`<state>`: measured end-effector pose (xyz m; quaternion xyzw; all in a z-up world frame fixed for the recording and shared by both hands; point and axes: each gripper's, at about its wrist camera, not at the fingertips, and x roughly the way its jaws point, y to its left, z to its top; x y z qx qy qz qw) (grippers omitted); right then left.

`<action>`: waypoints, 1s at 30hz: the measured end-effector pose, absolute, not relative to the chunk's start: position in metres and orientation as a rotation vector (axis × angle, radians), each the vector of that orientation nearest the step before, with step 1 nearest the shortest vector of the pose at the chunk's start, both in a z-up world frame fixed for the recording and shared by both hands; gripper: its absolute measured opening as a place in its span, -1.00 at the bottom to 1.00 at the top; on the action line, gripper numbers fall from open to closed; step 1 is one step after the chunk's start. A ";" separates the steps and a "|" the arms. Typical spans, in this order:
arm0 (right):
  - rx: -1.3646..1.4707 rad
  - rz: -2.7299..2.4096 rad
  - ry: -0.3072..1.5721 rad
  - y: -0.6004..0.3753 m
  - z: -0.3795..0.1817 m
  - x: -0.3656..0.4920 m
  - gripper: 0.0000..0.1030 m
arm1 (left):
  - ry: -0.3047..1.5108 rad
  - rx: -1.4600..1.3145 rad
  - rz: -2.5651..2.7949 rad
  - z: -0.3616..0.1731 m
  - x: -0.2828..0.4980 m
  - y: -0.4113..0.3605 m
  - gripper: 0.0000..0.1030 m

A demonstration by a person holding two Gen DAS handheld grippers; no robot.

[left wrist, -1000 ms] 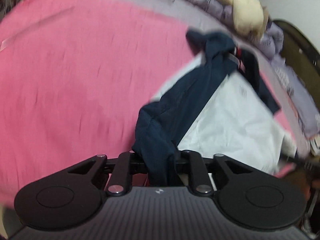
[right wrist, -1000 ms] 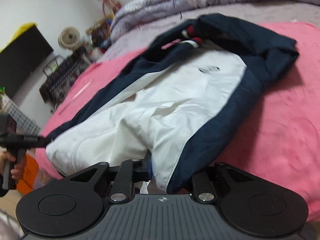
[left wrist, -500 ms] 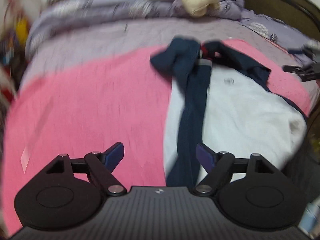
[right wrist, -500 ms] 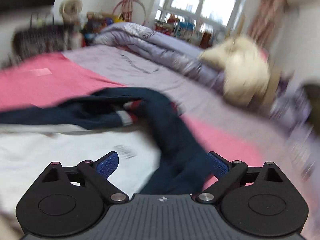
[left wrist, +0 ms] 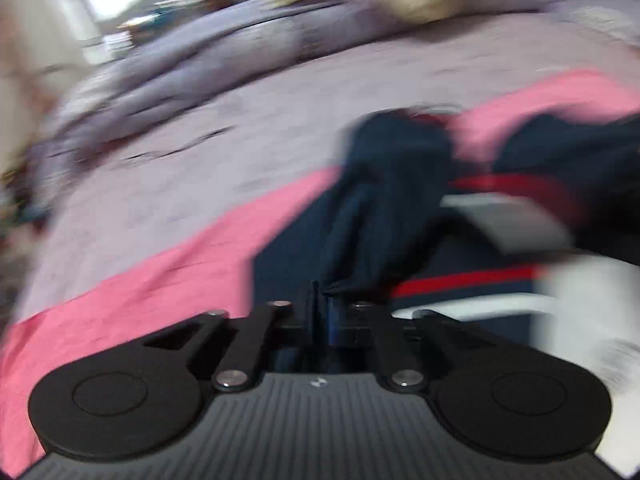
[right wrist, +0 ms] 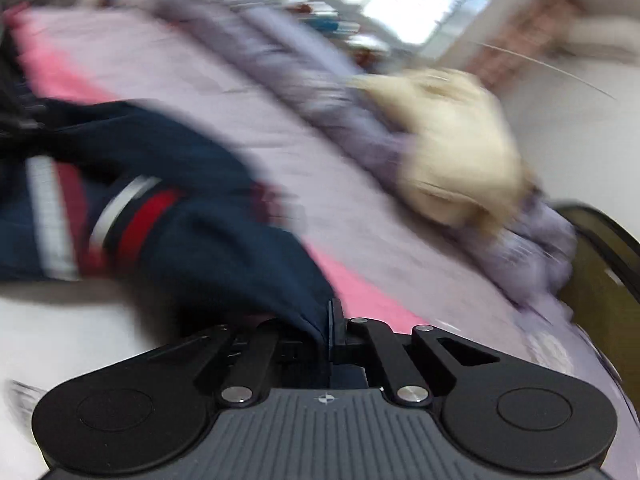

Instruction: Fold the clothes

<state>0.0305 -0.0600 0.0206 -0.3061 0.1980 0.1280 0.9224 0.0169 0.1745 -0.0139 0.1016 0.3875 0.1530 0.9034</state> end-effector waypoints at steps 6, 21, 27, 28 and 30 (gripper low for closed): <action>-0.194 -0.121 0.563 -0.247 0.031 0.070 -0.88 | 0.525 0.077 0.717 0.027 -0.069 0.279 -0.84; -0.076 -0.225 0.712 -0.313 0.019 0.015 0.74 | 0.802 -0.221 0.940 -0.021 -0.209 0.424 -0.27; -0.172 0.280 0.616 -0.187 0.034 0.017 0.77 | 0.681 0.130 0.894 0.028 -0.220 0.382 0.20; -0.186 0.357 0.617 -0.158 0.032 0.019 0.75 | 0.686 0.190 0.880 0.030 -0.218 0.379 0.24; -0.223 0.499 0.631 -0.097 0.023 0.023 0.44 | 0.715 0.216 0.869 0.021 -0.212 0.388 0.26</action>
